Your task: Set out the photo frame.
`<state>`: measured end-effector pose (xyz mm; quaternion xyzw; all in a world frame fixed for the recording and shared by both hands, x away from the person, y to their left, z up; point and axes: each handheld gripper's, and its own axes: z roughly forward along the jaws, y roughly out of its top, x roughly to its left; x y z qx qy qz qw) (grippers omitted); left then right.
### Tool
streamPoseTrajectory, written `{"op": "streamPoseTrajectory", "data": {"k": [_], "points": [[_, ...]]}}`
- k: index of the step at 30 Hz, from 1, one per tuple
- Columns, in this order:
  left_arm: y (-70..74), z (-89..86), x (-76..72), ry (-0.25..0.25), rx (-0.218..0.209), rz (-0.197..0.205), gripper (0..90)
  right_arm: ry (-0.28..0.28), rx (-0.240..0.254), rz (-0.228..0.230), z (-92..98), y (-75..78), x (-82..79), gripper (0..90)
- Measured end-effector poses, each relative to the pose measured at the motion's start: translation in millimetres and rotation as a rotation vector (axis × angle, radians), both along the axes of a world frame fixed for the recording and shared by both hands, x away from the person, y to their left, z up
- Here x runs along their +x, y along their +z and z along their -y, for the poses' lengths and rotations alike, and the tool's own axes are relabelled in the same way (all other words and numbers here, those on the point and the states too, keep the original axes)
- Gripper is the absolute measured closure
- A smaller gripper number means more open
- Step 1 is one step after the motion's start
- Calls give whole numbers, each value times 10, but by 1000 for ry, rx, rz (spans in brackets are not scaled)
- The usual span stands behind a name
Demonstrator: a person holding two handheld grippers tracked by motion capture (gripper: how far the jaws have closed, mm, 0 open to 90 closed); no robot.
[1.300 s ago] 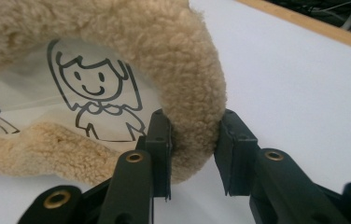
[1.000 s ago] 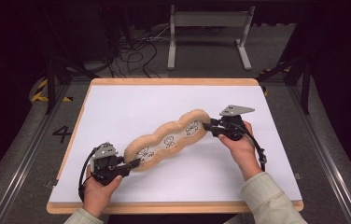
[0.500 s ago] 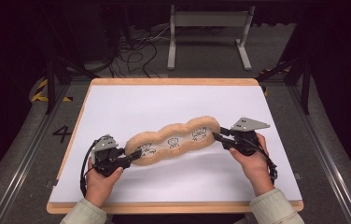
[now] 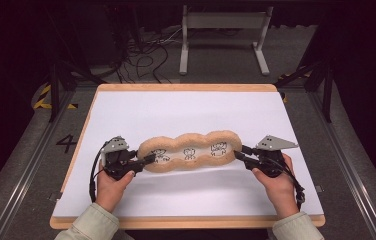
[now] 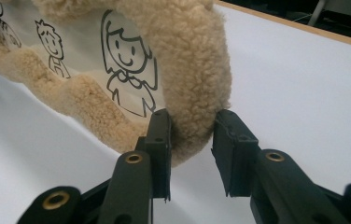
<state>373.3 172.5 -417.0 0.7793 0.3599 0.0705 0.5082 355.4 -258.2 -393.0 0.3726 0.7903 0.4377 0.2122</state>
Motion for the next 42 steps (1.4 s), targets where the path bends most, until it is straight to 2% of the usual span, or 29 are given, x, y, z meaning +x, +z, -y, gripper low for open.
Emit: {"op": "streamPoseTrajectory", "data": {"k": [6, 8, 10, 13, 25, 29, 31, 32, 35, 39, 42], "points": [[-32, 47, 80, -29, 3, -9, 588, -11, 8, -27, 58, -72, -82, 688], [-60, 64, 126, -50, 8, -26, 588, -22, 6, -41, 77, -108, -99, 690], [-107, 86, 174, -49, 14, -55, 576, -32, 7, -47, 87, -135, -100, 691], [-147, 84, 239, -53, 14, -70, 559, -30, -8, -56, 76, -167, -109, 692], [-213, 112, 276, -76, 29, -147, 556, -32, -24, -102, 85, -282, -89, 692], [-220, 133, 267, -63, 44, -121, 539, -33, -14, -109, 91, -287, -81, 688], [-220, 147, 259, -56, 51, -108, 476, -33, -12, -113, 91, -286, -80, 682], [-217, 166, 245, -49, 64, -96, 476, -32, -11, -116, 90, -286, -78, 669], [-215, 171, 222, -51, 83, -79, 391, -19, -10, -124, 84, -283, -75, 604], [-206, 131, 195, -5, 107, -59, 279, -16, -28, -116, 67, -264, -84, 477], [-189, 85, 125, 15, 124, -44, 250, -10, -40, -107, 83, -238, -89, 427]]}}
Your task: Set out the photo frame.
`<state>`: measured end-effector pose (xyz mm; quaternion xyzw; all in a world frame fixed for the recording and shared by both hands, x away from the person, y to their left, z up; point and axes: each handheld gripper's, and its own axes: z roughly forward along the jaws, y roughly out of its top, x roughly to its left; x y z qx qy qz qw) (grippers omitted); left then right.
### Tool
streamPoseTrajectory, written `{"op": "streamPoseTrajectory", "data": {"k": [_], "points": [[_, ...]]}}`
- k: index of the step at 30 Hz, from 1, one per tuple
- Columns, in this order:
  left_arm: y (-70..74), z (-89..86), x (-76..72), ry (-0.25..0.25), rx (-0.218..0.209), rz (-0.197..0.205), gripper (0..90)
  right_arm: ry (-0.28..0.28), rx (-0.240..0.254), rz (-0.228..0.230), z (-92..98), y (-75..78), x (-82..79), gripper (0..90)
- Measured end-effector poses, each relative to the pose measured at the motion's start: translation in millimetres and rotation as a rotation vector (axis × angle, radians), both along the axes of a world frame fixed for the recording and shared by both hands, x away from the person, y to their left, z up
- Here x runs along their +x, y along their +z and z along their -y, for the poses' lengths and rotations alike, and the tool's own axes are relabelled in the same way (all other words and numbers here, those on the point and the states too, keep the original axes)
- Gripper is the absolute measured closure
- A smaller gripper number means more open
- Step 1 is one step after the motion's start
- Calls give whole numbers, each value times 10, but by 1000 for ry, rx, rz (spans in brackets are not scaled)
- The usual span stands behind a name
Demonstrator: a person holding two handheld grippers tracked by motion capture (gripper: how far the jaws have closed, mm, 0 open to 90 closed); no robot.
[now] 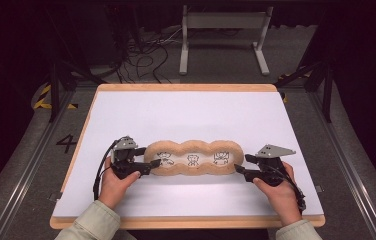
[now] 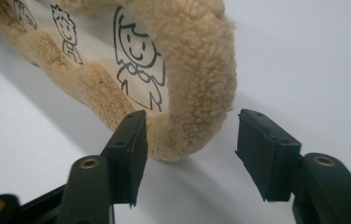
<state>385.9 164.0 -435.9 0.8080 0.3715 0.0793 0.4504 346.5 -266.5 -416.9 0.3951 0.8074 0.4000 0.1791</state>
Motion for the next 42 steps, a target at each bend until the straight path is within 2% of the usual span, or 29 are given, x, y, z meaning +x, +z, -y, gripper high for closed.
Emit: {"op": "streamPoseTrajectory", "data": {"k": [2, 3, 5, 6, 9, 13, 18, 22, 25, 29, 35, 39, 42], "points": [[19, -14, -65, 6, 28, 23, 243, 6, 7, 7, 25, 31, -3, 396], [19, -14, -65, 6, 28, 23, 236, 6, 7, 7, 25, 31, -3, 396], [60, -39, -167, 3, 53, 52, 234, 20, 19, 25, 56, 73, -9, 371], [67, -53, -203, 4, 55, 68, 233, 26, 27, 34, 78, 104, -20, 358], [91, -104, -303, 13, 72, 84, 229, 36, 46, 55, 125, 161, -47, 340], [131, -211, -407, 34, 63, 97, 221, 53, 51, 83, 212, 224, -99, 320], [137, -353, -480, 62, 53, 106, 218, 57, 64, 91, 353, 241, -138, 315], [125, -463, -494, 102, 23, 96, 213, 48, 70, 83, 465, 239, -146, 309], [104, -547, -501, 125, -7, 62, 203, 33, 74, 84, 546, 238, -148, 301], [80, -651, -499, 149, -15, 55, 191, 18, 85, 80, 618, 227, -147, 296], [8, -832, -476, 205, -37, 21, 185, -1, 91, 32, 762, 139, -108, 220], [-44, -928, -425, 261, -28, 4, 190, -17, 94, 41, 817, 105, -94, 171], [-97, -986, -390, 284, -20, -15, 187, -12, 100, 44, 853, 63, -76, 161]]}}
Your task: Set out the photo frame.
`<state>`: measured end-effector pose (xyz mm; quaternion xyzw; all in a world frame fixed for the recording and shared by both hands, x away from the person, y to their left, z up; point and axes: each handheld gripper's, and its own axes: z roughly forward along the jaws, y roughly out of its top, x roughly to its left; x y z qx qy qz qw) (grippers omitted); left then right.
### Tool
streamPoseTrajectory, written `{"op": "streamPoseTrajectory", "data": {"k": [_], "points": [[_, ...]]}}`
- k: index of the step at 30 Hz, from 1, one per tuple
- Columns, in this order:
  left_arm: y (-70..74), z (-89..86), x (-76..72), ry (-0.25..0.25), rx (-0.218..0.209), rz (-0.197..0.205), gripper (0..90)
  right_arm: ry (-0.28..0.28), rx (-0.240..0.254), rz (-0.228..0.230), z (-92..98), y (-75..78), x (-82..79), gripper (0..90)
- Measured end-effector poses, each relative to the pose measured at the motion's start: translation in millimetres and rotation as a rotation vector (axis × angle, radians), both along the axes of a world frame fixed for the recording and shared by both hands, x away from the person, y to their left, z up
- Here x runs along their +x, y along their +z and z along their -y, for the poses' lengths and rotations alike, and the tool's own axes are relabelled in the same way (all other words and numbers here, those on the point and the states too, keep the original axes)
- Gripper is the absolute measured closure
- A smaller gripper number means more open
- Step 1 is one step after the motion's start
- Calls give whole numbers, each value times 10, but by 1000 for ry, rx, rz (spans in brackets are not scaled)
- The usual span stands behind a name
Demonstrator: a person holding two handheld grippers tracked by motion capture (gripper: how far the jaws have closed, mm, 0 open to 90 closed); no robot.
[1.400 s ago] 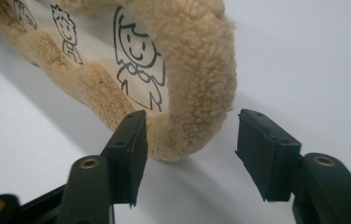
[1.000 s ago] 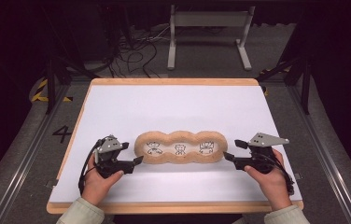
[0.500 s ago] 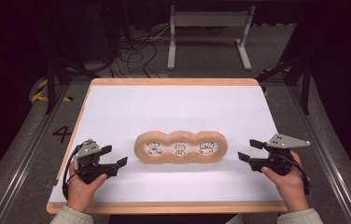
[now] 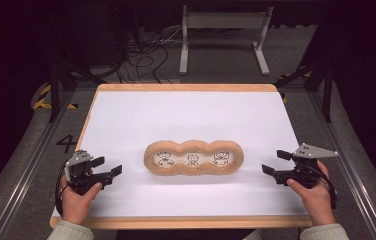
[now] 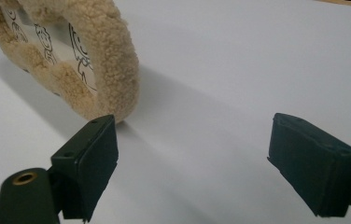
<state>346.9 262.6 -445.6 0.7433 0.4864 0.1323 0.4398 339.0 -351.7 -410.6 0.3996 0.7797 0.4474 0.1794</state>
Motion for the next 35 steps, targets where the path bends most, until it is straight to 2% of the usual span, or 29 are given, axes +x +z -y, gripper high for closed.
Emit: {"op": "streamPoseTrajectory", "data": {"k": [3, 6, 11, 15, 17, 21, 23, 26, 35], "points": [[-37, -26, 33, 14, 11, -21, 186, -3, 7, -12, 29, -54, 25, 145], [-38, -51, 52, 22, 29, -6, 196, -18, 9, -26, 41, -120, 55, 138], [-108, -66, 103, 29, 44, -21, 195, -16, 23, -47, 50, -242, 97, 138], [-148, -40, 130, 16, 53, -28, 194, -9, -6, -66, 40, -331, 117, 138], [-166, -21, 146, 8, 74, -30, 192, -4, -23, -76, 23, -376, 121, 139], [-172, -5, 150, 2, 64, -32, 192, 3, -84, -104, -31, -450, 129, 139], [-177, 4, 154, -7, 66, -36, 192, -5, -110, -116, -62, -457, 125, 141], [-179, 30, 152, -20, 72, -38, 192, -10, -122, -122, -88, -462, 123, 143], [-181, 89, 146, -59, 91, -34, 192, -10, -96, -120, -67, -456, 119, 138]]}}
